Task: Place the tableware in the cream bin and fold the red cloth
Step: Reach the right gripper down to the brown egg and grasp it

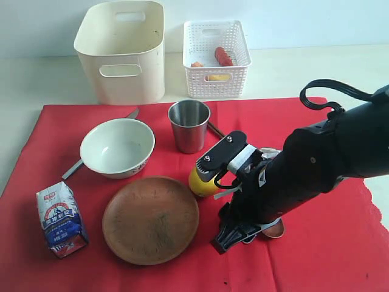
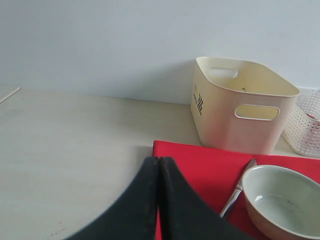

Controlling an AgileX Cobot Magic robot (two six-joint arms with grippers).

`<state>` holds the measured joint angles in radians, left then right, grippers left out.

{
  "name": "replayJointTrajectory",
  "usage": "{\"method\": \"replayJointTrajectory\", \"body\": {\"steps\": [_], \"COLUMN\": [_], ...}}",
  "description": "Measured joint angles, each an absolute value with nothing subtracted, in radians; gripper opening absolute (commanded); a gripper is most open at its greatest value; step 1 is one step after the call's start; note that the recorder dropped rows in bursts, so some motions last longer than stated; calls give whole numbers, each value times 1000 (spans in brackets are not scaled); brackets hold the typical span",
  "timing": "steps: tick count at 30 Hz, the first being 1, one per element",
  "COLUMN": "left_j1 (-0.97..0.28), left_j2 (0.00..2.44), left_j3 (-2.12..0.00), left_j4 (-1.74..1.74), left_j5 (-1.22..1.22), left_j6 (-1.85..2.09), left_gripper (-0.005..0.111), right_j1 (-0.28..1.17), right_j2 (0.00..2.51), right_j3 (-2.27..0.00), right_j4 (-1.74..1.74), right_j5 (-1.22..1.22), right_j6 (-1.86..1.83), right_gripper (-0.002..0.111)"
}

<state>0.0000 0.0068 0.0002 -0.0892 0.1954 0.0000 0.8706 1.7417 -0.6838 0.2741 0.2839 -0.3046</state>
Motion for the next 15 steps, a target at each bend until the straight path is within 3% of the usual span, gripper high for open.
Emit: {"method": "replayJointTrajectory", "body": {"steps": [15], "left_j1": [0], "left_j2": [7], "left_j3": [0], "left_j4": [-89], "left_j5": [195], "left_j6": [0], "left_gripper": [3], "right_j1": [871], "right_j2": [1542], "right_j3": [-693], "right_j4": [215], "right_j5": [293], "right_j6": [-305], "right_gripper": [0]}}
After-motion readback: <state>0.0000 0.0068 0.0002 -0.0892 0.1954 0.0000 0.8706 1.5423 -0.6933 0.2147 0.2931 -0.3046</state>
